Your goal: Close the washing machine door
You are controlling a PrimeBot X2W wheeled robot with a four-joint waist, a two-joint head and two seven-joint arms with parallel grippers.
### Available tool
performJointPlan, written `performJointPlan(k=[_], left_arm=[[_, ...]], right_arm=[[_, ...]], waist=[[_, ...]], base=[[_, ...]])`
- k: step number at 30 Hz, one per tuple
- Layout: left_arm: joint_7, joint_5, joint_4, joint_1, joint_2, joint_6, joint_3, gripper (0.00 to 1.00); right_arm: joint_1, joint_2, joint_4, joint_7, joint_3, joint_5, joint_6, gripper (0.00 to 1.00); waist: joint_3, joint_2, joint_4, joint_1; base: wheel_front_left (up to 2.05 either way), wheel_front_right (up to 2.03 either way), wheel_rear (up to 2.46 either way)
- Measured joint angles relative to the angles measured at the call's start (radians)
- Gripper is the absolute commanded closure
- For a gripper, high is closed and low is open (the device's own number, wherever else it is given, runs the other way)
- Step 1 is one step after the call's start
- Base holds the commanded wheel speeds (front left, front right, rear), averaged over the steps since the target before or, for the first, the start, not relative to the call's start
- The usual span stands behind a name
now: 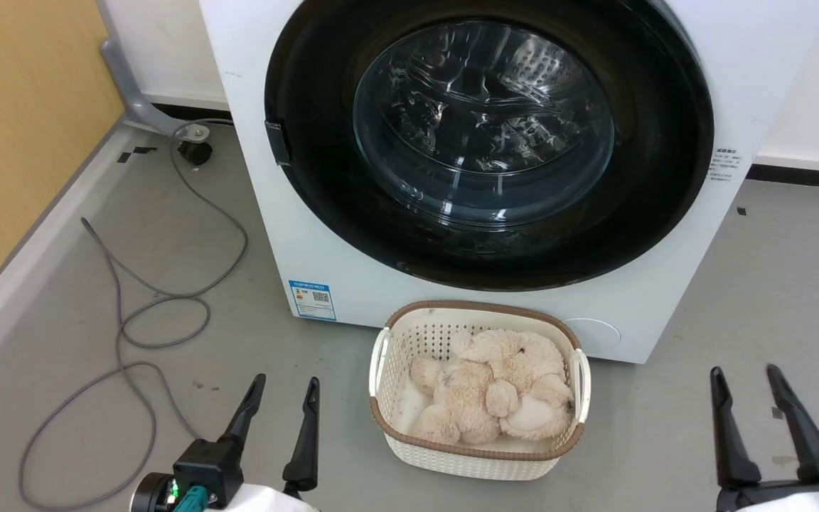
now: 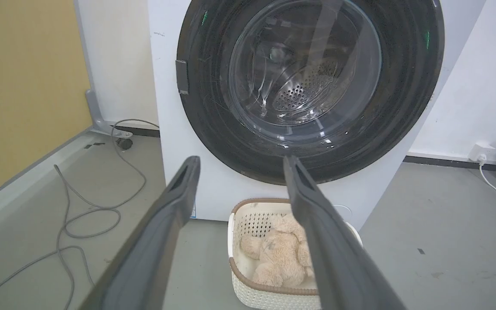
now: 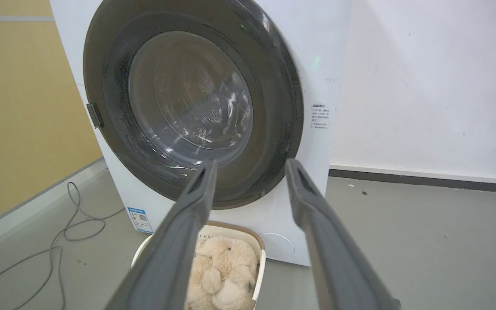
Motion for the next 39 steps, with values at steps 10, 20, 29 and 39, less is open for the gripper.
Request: performJointPlan(k=[10, 20, 29, 39], left_arm=[[0.0, -0.006, 0.002, 0.004, 0.0, 0.007, -0.017, 0.0], [0.0, -0.016, 0.002, 0.004, 0.0, 0.01, -0.025, 1.0], [0.01, -0.014, 0.0, 0.004, -0.001, 0.01, -0.022, 1.0], [0.028, -0.003, -0.012, 0.004, -0.001, 0.01, -0.012, 1.0]], right_arm=[[0.008, 0.007, 0.006, -0.003, -0.007, 0.0, 0.0, 0.0], [0.008, 0.009, 0.023, -0.016, 0.001, 0.001, 0.0, 1.0], [0.007, 0.008, 0.023, -0.009, 0.002, 0.001, 0.0, 1.0], [0.006, 0.008, 0.026, 0.007, 0.01, -0.002, 0.0, 1.0]], waist=[[0.0, 0.0, 0.004, 0.0], [0.002, 0.0, 0.004, 0.0], [0.002, 0.0, 0.003, 0.0], [0.002, 0.0, 0.0, 0.0001]], base=[[0.0, 0.0, 0.0], [0.0, 0.0, 0.0], [0.0, 0.0, 0.0], [0.0, 0.0, 0.0]])
